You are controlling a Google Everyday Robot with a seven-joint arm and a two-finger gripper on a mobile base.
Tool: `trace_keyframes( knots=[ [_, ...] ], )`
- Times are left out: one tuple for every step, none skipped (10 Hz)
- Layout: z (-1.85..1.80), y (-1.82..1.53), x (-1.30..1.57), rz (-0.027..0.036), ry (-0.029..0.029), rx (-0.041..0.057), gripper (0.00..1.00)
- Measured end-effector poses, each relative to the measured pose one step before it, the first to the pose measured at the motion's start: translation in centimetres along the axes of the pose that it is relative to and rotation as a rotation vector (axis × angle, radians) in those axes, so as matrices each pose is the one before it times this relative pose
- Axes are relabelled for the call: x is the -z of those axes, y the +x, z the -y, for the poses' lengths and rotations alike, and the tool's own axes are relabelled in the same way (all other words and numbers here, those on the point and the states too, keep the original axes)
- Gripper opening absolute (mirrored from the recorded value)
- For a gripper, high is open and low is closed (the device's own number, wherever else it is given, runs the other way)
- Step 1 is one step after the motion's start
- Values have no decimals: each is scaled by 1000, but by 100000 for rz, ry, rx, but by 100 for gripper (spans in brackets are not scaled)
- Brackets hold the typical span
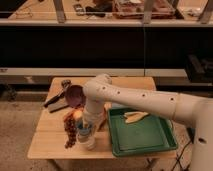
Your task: Stack cups into tray
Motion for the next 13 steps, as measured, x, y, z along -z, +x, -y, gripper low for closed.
trace_keyframes(
  knots=[
    [-606,97,-141,-317,-863,-1026,0],
    [-738,27,75,-268,-947,-1034,2],
    [-682,-58,88,-116,-988,-959,7],
    [-671,-75,214,-496,-615,-948,18],
    [-349,-156,220,-230,-14,-450,29],
    [-232,-164,198,-183,183,-169,37],
    [-13,-138,215,-537,1106,133,47],
    [191,-96,50,-210,691,416,54],
    [153,-20,-24,-1,27,313,55],
    [1,8,1,-20,36,-6,55],
    [-100,20,11,-21,24,-115,55],
    [8,0,15,-19,33,25,55],
    [46,-11,-7,16,-23,94,55]
  ],
)
